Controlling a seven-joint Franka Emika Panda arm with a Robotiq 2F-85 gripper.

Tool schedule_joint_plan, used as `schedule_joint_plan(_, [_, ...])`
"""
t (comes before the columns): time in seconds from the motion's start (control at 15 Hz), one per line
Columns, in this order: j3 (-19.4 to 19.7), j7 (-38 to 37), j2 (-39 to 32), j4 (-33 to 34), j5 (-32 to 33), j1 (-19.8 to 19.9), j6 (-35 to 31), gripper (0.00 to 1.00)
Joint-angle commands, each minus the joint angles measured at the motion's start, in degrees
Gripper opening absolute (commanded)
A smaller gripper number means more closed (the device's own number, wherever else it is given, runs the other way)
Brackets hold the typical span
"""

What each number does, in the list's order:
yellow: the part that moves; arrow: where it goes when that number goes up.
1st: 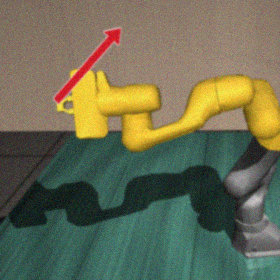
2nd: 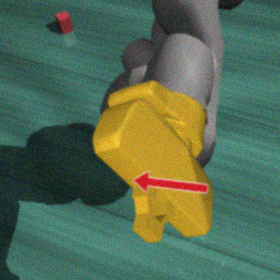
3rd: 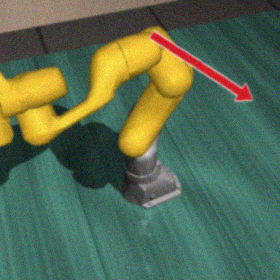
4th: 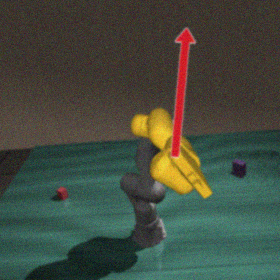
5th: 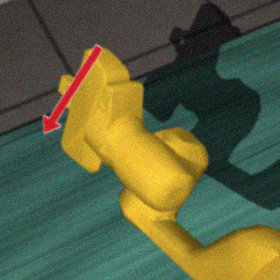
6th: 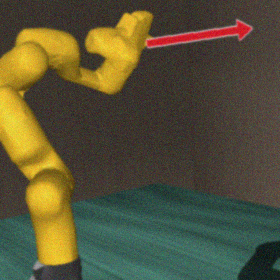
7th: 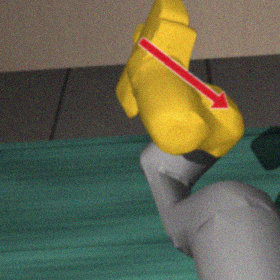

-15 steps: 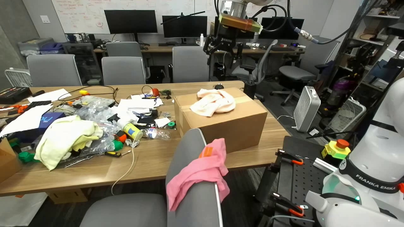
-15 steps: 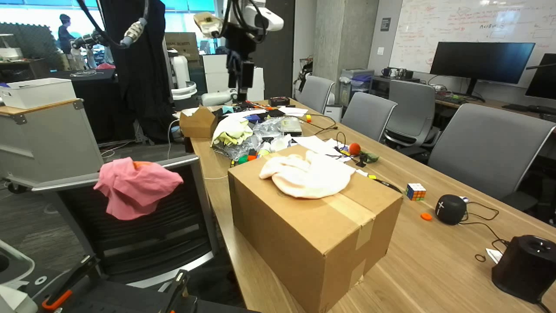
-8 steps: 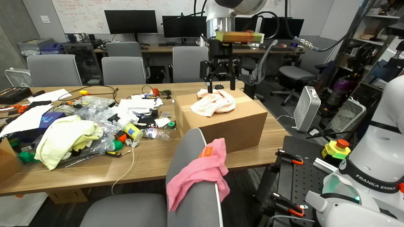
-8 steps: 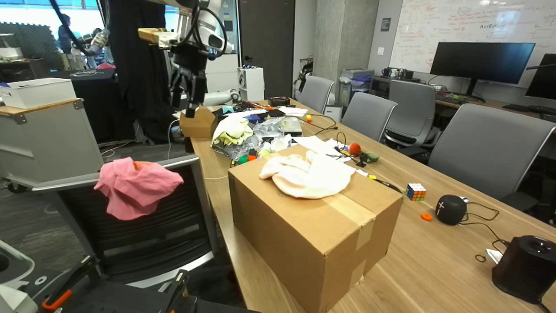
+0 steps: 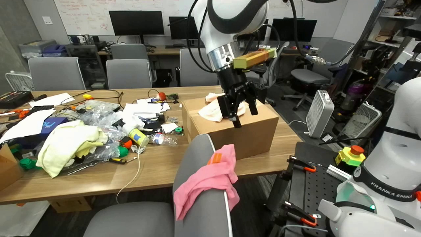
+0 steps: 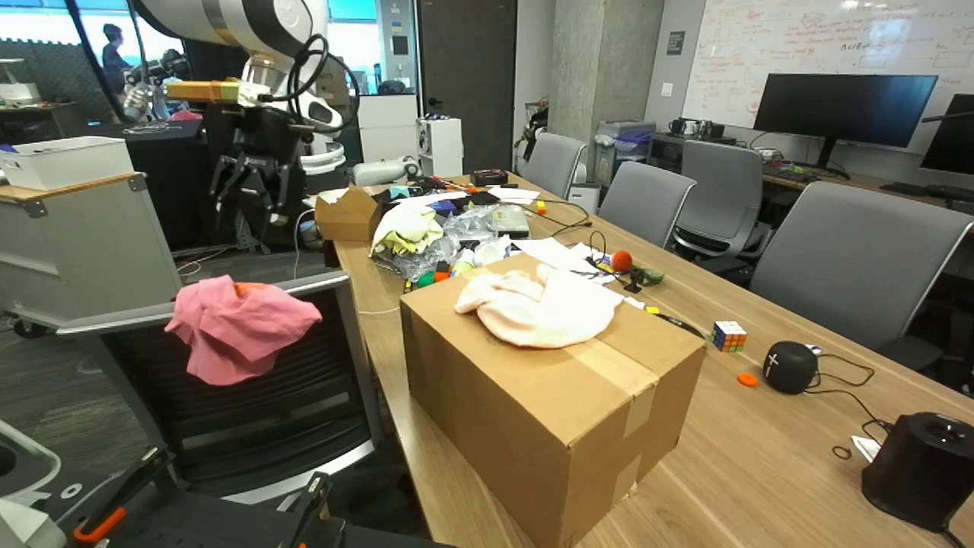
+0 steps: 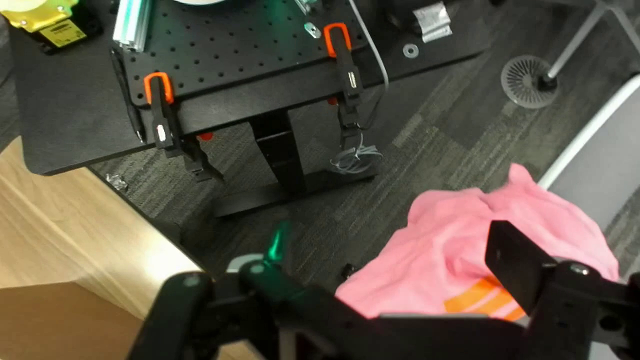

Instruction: Remove the t-shirts from the backrest of the grey chair and place them on the brown box

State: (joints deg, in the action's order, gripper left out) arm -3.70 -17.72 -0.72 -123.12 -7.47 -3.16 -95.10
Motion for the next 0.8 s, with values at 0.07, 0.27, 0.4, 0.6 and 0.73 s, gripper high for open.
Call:
schedule_joint_plan(0.07, [-2.5, 5.9, -4.0, 2.6, 4.4, -2.9, 4.8, 1.00])
schedule_joint_plan(0.27, [-3.7, 7.2, -6.2, 3.2, 6.0, -4.5, 3.1, 1.00])
schedule_joint_plan(0.4, [-4.2, 7.9, -7.2, 3.5, 6.3, -5.2, 1.8, 1.00])
schedule_joint_plan(0.6, [-4.7, 8.3, -8.6, 3.6, 5.8, -6.1, -2.8, 1.00])
schedule_joint_plan(0.73, [-4.9, 8.1, -9.6, 3.3, 5.6, -6.5, -7.3, 1.00])
